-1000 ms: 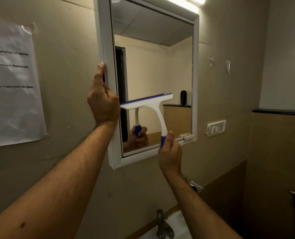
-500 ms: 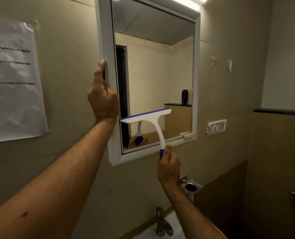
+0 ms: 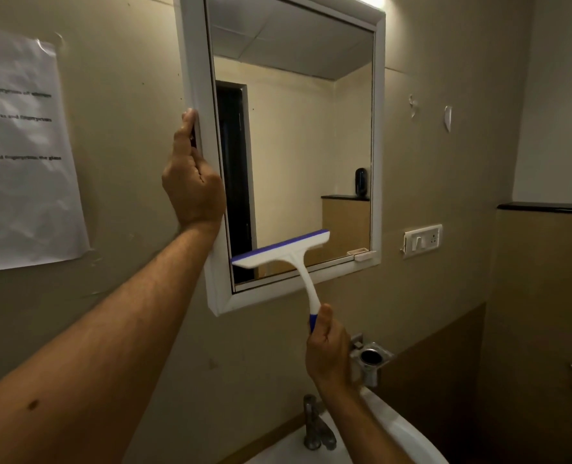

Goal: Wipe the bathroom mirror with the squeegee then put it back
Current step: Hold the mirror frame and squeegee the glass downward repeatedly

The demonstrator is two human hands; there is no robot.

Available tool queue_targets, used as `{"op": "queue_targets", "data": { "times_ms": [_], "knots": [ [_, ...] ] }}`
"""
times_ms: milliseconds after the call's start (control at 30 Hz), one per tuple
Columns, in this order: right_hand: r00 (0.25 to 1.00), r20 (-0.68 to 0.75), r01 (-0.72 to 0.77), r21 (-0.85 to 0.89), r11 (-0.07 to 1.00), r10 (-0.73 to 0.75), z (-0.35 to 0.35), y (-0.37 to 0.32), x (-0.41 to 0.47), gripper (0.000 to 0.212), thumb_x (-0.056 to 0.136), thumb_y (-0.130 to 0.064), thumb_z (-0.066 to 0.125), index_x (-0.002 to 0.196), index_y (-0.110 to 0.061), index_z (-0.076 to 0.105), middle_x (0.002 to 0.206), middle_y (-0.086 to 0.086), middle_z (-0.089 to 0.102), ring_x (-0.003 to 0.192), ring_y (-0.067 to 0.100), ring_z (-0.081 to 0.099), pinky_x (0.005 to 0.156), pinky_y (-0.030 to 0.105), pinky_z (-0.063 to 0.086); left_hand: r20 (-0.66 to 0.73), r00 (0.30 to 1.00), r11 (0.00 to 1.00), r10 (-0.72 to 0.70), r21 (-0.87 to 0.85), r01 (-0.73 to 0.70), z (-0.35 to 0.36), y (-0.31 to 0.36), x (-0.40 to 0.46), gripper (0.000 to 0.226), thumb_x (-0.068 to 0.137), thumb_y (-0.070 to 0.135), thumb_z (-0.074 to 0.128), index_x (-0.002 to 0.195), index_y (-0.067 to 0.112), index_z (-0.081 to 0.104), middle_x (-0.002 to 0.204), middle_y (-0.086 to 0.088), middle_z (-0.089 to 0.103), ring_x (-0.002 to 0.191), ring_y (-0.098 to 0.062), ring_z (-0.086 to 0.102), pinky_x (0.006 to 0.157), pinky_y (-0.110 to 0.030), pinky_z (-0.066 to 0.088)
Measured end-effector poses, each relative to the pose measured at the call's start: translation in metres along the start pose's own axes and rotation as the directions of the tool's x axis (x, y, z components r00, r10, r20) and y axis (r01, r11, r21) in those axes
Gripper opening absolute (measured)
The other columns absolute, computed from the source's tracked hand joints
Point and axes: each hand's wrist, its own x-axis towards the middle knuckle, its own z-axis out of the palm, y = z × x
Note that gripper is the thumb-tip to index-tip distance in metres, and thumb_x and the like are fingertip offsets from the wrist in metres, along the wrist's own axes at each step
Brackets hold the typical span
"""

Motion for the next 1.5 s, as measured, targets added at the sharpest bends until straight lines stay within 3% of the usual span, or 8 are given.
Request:
{"op": "queue_targets", "data": {
  "times_ms": [133,333,833,1000,1233,1500],
  "knots": [
    [1.000,0.020,-0.003,0.013,1.000,0.003,-0.004,-0.004,0.002,0.056,0.085,-0.067,0.025,0.066,-0.021,0.050,0.052,-0.004,0.042,0.041,0.004,0.040,0.042,0.026,0.036,0.009,1.000,1.000,-0.010,0.013,0.010,-0.001,0.003,0.001,0.045,0.095,-0.003,0.038,0.137,0.007,0.052,0.135,-0.003,0.059,0.123,-0.012,0.056,0.106,-0.014,0.041],
    [0.999,0.015,0.031,0.024,0.999,-0.031,0.001,-0.048,0.040,0.051,0.089,-0.062,0.023,0.074,-0.023,0.050,0.058,-0.002,0.051,0.047,0.002,0.054,0.040,0.012,0.040,0.009,1.000,1.000,-0.007,0.018,0.007,0.001,0.000,0.000,0.044,0.096,-0.003,0.039,0.137,0.006,0.051,0.134,-0.004,0.059,0.116,0.003,0.050,0.101,-0.003,0.036],
    [0.996,0.043,-0.075,-0.032,0.997,0.077,-0.011,-0.003,0.001,0.050,0.088,-0.060,0.025,0.071,-0.020,0.050,0.054,-0.004,0.043,0.040,0.001,0.045,0.039,0.014,0.036,0.006,1.000,1.000,-0.018,0.025,0.018,0.000,-0.001,0.000,0.046,0.095,-0.004,0.038,0.138,0.008,0.052,0.133,-0.004,0.060,0.107,0.014,0.046,0.093,0.006,0.033],
    [0.996,0.042,-0.075,-0.030,0.997,0.076,-0.015,-0.003,0.003,0.052,0.087,-0.061,0.026,0.072,-0.018,0.052,0.055,-0.002,0.045,0.041,0.001,0.046,0.039,0.013,0.036,0.012,1.000,0.999,-0.016,0.029,0.015,0.001,-0.001,-0.001,0.048,0.094,-0.003,0.038,0.138,0.010,0.052,0.135,-0.003,0.059,0.118,0.000,0.051,0.100,0.000,0.034],
    [1.000,0.019,0.006,0.013,1.000,-0.006,-0.005,-0.042,0.040,0.051,0.088,-0.063,0.024,0.074,-0.022,0.051,0.056,-0.002,0.049,0.043,0.002,0.049,0.041,0.016,0.039,0.007,1.000,0.999,-0.007,0.041,0.007,0.000,0.000,0.000,0.047,0.094,-0.003,0.038,0.137,0.008,0.052,0.134,-0.005,0.060,0.116,0.000,0.050,0.098,0.003,0.032],
    [0.997,0.018,-0.077,0.011,0.997,0.077,-0.004,-0.008,0.013,0.056,0.086,-0.066,0.024,0.071,-0.019,0.051,0.054,-0.003,0.045,0.040,0.002,0.044,0.038,0.013,0.036,0.016,1.000,1.000,-0.002,0.028,0.002,-0.001,0.001,0.001,0.046,0.095,-0.002,0.038,0.138,0.009,0.052,0.135,-0.004,0.059,0.122,-0.011,0.056,0.103,-0.007,0.039]
  ]
}}
